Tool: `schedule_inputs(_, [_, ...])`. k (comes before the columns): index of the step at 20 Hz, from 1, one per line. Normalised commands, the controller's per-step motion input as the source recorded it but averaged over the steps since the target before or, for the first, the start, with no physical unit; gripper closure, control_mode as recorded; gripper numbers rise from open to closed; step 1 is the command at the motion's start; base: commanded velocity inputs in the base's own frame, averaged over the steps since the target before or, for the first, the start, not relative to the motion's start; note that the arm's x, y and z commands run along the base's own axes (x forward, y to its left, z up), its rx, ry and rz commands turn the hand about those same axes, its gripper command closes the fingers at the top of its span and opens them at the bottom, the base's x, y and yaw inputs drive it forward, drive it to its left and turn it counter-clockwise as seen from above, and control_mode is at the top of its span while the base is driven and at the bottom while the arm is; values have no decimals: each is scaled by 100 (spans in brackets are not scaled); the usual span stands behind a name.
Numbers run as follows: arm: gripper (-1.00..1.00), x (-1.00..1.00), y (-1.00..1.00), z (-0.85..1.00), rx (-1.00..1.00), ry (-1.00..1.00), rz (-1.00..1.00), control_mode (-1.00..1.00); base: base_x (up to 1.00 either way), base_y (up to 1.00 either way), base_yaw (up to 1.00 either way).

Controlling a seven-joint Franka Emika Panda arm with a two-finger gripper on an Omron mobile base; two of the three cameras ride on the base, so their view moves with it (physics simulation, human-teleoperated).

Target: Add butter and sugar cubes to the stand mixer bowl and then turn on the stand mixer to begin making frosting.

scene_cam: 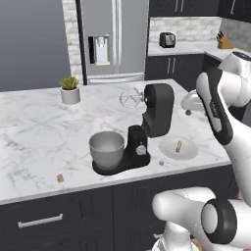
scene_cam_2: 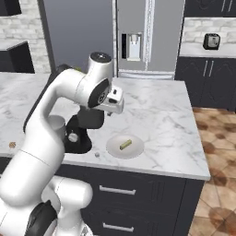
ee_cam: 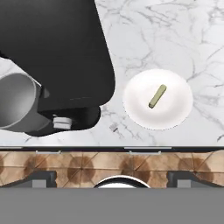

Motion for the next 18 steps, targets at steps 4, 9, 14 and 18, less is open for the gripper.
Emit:
schedule_inputs(4, [-100, -6, -91, -18, 11, 0, -1, -100, 0, 0, 0])
schedule_inputs(9, [-100, 4, -49, -41, 4, 7, -5, -100, 0, 0, 0])
schedule_inputs(14, [-100, 3, -25, -55, 4, 4, -5, -100, 0, 0, 0])
schedule_inputs(18, [-100, 0, -5, -58, 10, 0, -1, -100, 0, 0, 0])
